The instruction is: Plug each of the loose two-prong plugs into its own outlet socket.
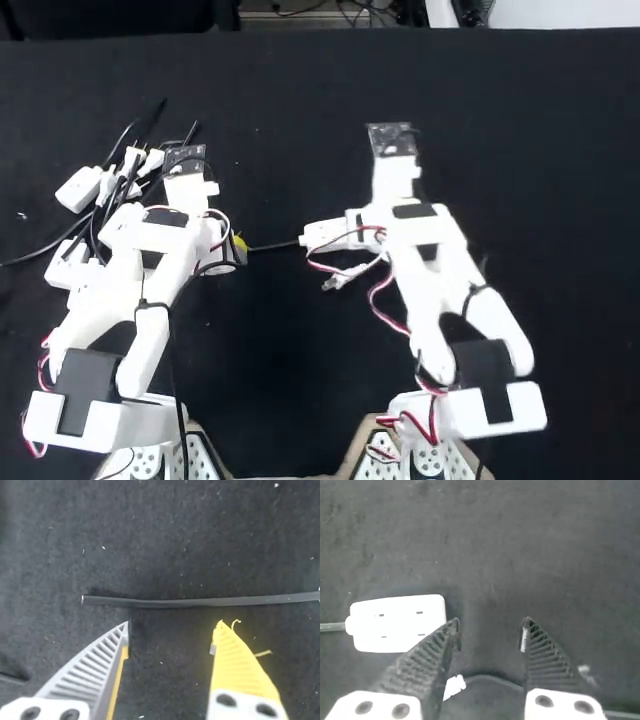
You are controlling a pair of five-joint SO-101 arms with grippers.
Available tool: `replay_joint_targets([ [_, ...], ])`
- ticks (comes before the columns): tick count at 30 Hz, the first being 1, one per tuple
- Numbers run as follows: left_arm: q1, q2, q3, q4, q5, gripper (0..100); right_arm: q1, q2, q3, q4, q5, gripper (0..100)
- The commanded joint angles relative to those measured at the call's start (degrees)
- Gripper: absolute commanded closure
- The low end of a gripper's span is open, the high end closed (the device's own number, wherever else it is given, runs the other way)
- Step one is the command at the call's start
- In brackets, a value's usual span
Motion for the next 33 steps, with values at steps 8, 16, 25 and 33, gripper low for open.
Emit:
replay_joint_targets([
  [8, -0.57, -0.88, -0.84, -0.88, 0.35, 73, 1.67, 7.43, -9.36, 0.35, 2.81, 80.8],
  [16, -0.57, -0.97, -1.01, -0.62, 0.44, 73, -5.19, 7.60, -9.45, 2.20, 3.08, 80.8],
  [25, -0.57, -7.47, -1.36, 4.84, 0.35, 73, -8.70, 6.90, -9.27, 2.37, 3.16, 80.5],
  [33, -0.57, -12.13, 3.65, -0.09, 0.00, 73, -9.93, -1.01, -3.91, 1.05, 3.25, 80.5],
])
